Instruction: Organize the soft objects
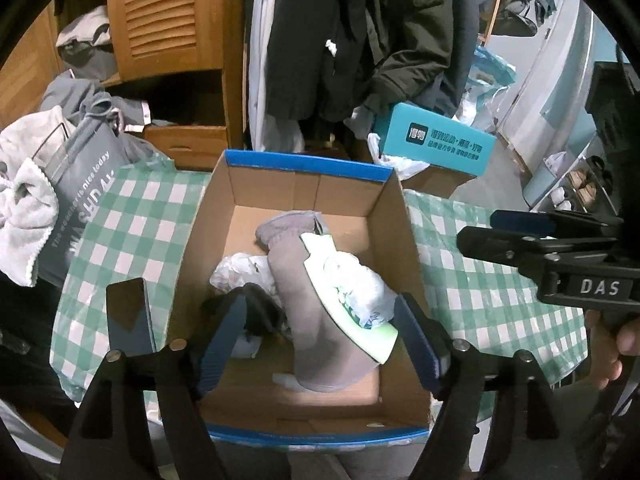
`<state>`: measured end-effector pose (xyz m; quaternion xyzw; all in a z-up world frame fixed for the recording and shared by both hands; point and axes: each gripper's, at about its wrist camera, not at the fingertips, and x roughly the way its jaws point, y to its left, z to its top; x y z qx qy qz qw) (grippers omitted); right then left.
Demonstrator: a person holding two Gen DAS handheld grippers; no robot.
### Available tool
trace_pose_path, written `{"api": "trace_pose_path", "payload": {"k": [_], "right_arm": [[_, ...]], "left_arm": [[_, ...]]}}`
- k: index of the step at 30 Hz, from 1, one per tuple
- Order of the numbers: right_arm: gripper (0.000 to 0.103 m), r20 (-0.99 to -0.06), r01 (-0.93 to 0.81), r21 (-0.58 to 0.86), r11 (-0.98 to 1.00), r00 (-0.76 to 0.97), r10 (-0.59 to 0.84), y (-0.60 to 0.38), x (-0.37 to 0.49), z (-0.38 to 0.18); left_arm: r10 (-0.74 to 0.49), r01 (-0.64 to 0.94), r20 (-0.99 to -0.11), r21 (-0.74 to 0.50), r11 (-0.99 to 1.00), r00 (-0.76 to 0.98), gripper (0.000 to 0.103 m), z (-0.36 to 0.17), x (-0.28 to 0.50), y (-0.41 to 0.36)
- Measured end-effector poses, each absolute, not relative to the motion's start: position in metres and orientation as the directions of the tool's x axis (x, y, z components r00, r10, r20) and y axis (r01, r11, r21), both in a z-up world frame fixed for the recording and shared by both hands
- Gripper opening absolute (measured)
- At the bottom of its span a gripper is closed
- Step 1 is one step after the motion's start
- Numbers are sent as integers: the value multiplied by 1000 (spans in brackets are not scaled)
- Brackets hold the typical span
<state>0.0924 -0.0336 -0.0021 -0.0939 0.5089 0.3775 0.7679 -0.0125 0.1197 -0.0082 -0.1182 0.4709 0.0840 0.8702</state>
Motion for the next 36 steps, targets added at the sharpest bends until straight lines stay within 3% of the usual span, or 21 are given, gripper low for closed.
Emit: {"api": "trace_pose_path", "payload": {"k": [9,36], "right_arm": [[66,-833,-646,243,723,244,497,-61,88,11],[67,-818,-658,154,737,333,468,-104,72,-2]], "left_arm": [[33,-246,-827,-128,961,561,87,1,-15,110],[109,-224,-809,-29,974,578,87,10,-9,83]]}}
